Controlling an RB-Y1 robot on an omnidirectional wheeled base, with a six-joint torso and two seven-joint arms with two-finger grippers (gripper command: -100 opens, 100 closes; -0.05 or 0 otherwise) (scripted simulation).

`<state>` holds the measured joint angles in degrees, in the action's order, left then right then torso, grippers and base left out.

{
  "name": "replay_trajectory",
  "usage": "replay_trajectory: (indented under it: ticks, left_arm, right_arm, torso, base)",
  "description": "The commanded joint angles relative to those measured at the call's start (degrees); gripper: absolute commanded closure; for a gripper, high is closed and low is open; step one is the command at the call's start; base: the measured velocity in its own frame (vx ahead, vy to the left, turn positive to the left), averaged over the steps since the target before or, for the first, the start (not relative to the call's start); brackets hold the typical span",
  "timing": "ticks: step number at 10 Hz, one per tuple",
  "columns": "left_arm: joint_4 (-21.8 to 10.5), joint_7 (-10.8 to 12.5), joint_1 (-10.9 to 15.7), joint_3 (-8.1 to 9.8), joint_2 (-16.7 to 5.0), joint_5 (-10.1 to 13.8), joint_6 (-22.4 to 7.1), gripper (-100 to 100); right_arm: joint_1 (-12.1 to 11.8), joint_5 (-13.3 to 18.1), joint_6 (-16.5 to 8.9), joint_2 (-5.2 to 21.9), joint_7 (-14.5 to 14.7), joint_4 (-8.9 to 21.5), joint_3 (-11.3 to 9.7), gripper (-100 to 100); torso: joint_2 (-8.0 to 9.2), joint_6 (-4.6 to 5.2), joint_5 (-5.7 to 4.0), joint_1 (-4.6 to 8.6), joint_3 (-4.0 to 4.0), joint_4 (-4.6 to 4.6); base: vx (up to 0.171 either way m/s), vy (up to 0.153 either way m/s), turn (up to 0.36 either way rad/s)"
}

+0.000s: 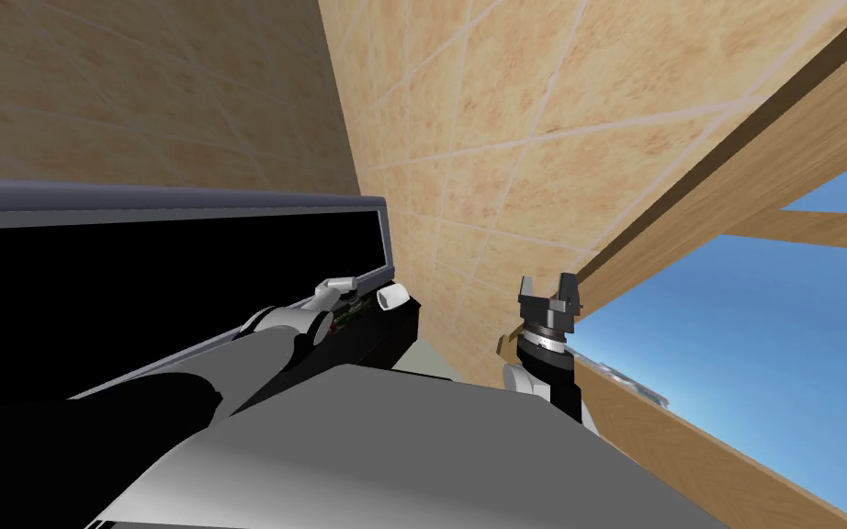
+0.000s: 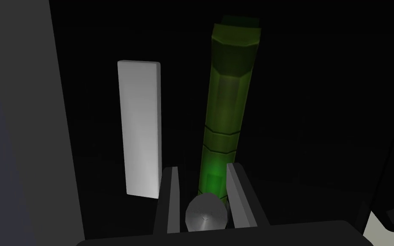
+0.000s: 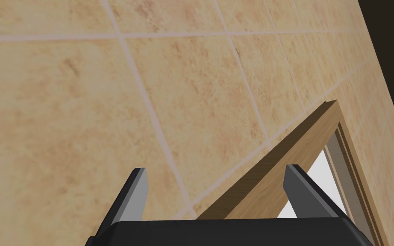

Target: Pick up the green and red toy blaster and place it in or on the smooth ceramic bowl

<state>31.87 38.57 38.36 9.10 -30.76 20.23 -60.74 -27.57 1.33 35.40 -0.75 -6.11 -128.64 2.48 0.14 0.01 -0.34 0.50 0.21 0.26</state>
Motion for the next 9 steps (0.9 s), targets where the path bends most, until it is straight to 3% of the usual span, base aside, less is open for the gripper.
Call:
replay_trajectory:
  ticks: [1, 9]
  left_arm:
    - [-1.8, 1.04, 2.12, -0.47, -0.89, 0.3, -1.12, 100]
    - [-8.36, 5.77, 11.05, -2.56, -4.7, 1.6, -7.08, 100]
  right_arm:
    - [0.0, 0.0, 0.0, 0.0, 0.0, 0.0, 0.0, 0]
    - [0.0, 0.0, 0.0, 0.0, 0.0, 0.0, 0.0, 0]
  torso:
    - [0.0, 0.0, 0.0, 0.0, 0.0, 0.0]
    - [0.15, -0.07, -0.09, 0.11, 0.13, 0.12]
  base:
    - [0.024, -0.023, -0.135]
    - [0.029, -0.024, -0.113]
